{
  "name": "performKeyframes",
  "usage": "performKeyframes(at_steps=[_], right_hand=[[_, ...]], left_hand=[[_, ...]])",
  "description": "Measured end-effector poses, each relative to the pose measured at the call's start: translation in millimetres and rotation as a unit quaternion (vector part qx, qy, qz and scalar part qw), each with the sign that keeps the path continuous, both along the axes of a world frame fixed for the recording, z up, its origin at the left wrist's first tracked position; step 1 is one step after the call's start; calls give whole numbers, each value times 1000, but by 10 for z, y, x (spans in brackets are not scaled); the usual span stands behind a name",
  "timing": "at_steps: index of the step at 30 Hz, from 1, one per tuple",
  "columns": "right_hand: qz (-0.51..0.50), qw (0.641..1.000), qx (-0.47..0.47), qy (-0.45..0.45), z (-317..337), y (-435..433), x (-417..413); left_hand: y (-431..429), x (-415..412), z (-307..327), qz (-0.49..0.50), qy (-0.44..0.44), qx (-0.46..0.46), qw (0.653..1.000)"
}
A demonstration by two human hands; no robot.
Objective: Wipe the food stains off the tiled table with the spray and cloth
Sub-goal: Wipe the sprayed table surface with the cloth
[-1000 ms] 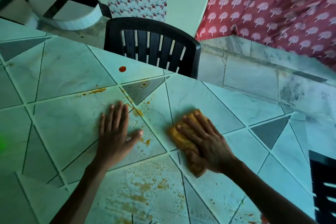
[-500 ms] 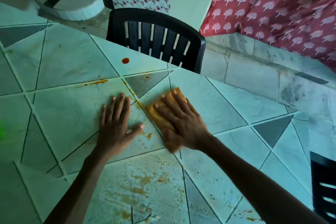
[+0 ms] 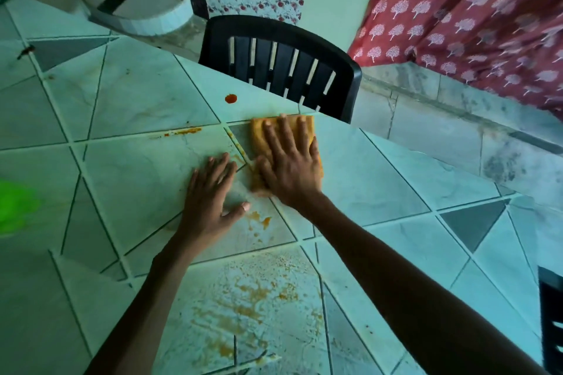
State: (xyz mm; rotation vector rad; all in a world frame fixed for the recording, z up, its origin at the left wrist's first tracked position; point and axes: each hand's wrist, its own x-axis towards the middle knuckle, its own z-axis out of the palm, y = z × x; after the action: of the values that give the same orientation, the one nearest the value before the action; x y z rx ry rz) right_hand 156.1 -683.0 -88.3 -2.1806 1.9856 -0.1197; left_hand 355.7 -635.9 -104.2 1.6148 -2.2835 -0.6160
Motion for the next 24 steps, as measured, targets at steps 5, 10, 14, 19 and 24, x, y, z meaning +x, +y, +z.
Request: performKeyframes(at_steps=[5, 10, 14, 19, 24], right_hand=[[270, 962, -23, 23, 8, 429, -935], [-92, 996, -1, -20, -4, -156, -634], [-244, 968, 18, -60, 23, -665, 248], [163, 986, -9, 29, -11, -98, 287], [312, 949, -20, 33, -4, 144, -685]], left_hand=[[75, 234, 146, 18, 43, -58, 997], [139, 510, 54, 55, -46, -41, 997], [179, 508, -71, 50, -59, -29, 997], [197, 500, -93, 63, -46, -38, 996], [219, 470, -95, 71, -69, -65, 993]])
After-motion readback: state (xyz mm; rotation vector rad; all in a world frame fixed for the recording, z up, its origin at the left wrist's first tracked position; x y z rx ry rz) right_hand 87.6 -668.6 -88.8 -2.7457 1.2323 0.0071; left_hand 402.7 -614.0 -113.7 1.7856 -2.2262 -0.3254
